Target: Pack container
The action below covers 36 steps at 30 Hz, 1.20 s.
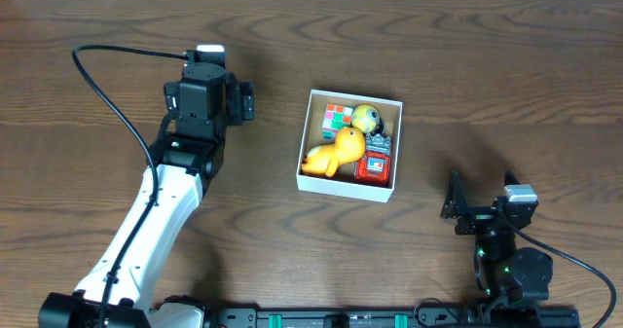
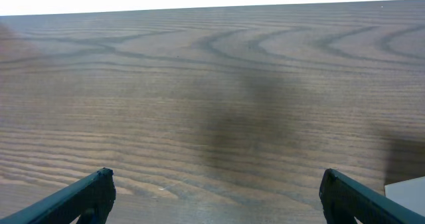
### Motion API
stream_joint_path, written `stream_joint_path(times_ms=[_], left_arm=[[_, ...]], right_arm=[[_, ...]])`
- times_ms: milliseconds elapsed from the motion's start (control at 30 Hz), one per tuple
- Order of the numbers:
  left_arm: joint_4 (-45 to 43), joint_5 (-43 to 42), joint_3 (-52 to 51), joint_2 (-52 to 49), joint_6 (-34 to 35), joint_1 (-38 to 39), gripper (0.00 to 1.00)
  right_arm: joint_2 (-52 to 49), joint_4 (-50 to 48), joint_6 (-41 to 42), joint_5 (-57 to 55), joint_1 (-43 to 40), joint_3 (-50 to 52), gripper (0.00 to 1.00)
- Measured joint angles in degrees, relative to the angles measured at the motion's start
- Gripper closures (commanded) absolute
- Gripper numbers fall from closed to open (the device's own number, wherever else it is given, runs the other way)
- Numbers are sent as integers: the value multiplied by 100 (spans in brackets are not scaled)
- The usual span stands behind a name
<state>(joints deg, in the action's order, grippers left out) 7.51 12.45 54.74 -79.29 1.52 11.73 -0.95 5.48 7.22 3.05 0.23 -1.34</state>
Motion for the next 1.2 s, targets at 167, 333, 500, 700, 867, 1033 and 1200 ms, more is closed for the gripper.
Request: stream_joint_path(times_ms=[167, 333, 500, 700, 867, 1033, 1200], left_arm=[[0, 0, 0, 0, 0, 0, 2], [0, 0, 0, 0, 0, 0, 2], [0, 0, 0, 0, 0, 0, 2], [7, 0, 0, 2, 0, 0, 2], [793, -4, -20, 433, 0, 31, 2], [1805, 0, -28, 2041, 0, 50, 2], [2389, 7, -28, 3812, 0, 50, 2]], right_arm=[[0, 0, 0, 0, 0, 2, 1], [0, 0, 0, 0, 0, 2, 1], [0, 0, 0, 0, 0, 2, 1], [0, 0, 0, 0, 0, 2, 1], [0, -9, 0, 2, 0, 2, 1], [11, -15, 0, 2, 0, 2, 1], [22, -15, 0, 2, 0, 2, 1]])
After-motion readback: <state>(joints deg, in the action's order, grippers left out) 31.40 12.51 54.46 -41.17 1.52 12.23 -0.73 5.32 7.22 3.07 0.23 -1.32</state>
